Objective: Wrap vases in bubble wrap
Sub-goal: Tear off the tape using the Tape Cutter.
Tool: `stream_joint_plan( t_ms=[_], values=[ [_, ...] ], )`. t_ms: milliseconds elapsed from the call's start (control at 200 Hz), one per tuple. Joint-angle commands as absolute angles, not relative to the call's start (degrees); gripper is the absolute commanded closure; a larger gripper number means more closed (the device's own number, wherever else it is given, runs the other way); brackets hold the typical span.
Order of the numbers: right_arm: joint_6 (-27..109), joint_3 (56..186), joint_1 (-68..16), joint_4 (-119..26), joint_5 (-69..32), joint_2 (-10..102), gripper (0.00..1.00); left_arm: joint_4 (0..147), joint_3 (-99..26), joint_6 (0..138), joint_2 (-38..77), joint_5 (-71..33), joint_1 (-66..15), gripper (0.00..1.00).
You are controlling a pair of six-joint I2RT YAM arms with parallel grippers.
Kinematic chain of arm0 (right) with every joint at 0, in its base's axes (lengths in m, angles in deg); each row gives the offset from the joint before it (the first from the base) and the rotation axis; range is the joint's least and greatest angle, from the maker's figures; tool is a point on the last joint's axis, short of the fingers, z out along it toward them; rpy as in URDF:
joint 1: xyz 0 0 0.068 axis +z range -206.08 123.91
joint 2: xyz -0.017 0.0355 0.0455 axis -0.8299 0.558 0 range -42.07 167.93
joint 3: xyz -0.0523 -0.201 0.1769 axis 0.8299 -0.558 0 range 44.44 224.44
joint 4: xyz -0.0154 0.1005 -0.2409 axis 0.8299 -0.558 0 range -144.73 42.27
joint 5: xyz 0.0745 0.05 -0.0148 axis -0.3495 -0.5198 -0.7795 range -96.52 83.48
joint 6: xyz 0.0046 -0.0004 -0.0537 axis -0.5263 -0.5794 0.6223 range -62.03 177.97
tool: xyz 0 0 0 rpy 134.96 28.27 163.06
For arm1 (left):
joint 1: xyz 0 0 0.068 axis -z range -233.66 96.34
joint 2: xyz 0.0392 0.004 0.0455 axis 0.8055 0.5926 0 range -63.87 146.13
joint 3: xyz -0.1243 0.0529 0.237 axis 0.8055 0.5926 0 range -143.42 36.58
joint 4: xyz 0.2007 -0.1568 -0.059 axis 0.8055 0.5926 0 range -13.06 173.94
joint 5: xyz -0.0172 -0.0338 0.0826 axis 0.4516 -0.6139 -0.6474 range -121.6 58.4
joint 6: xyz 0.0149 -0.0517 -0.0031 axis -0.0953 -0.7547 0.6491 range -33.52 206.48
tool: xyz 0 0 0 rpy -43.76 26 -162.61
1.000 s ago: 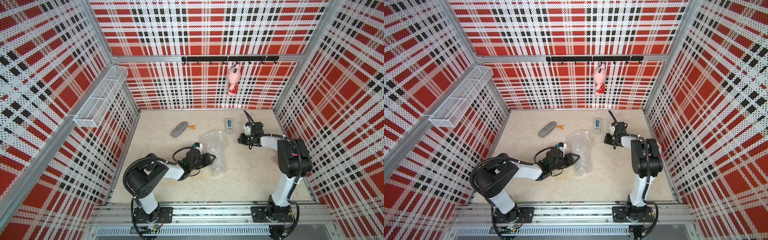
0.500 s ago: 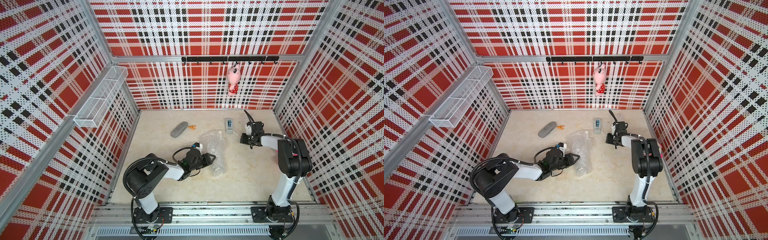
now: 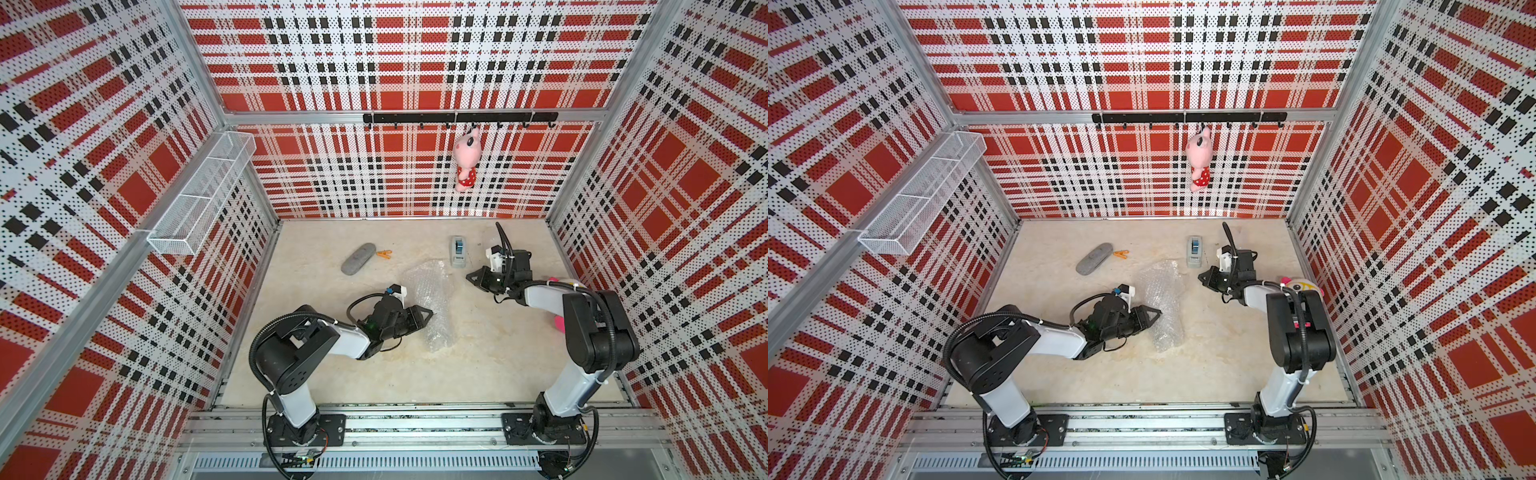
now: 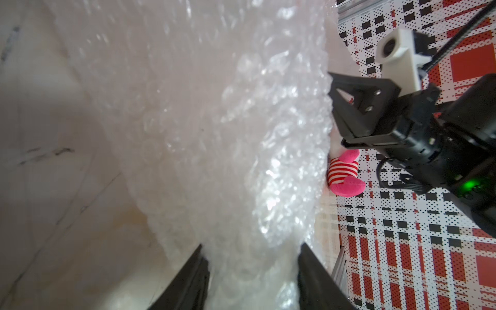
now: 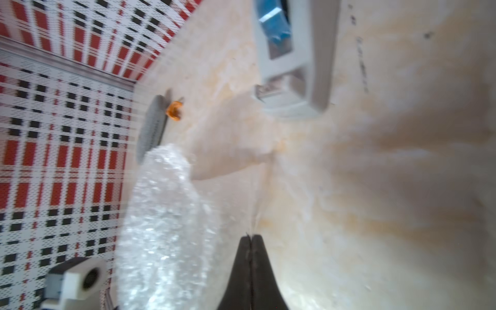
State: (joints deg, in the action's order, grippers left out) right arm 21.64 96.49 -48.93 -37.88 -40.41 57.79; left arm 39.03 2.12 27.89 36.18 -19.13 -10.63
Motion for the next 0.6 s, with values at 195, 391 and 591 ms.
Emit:
stream_joint_plan(
  t_ms=[195, 391, 591],
  values=[
    [16.3, 94.8, -46.9, -31.9, -40.4, 58.7, 1.0, 47.8, 3.1, 30.0, 39.2, -19.0, -9.6, 0.48],
    [20.2, 92.4, -47.0, -34.3, -36.0, 63.5, 1.0, 47.8, 2.9, 30.1, 39.5, -18.8, -9.6, 0.48],
    [24.1, 93.5, -48.8, -38.5, -33.0, 66.8, 1.0, 47.8, 2.9, 30.1, 39.7, -18.8, -9.7, 0.48]
  ],
)
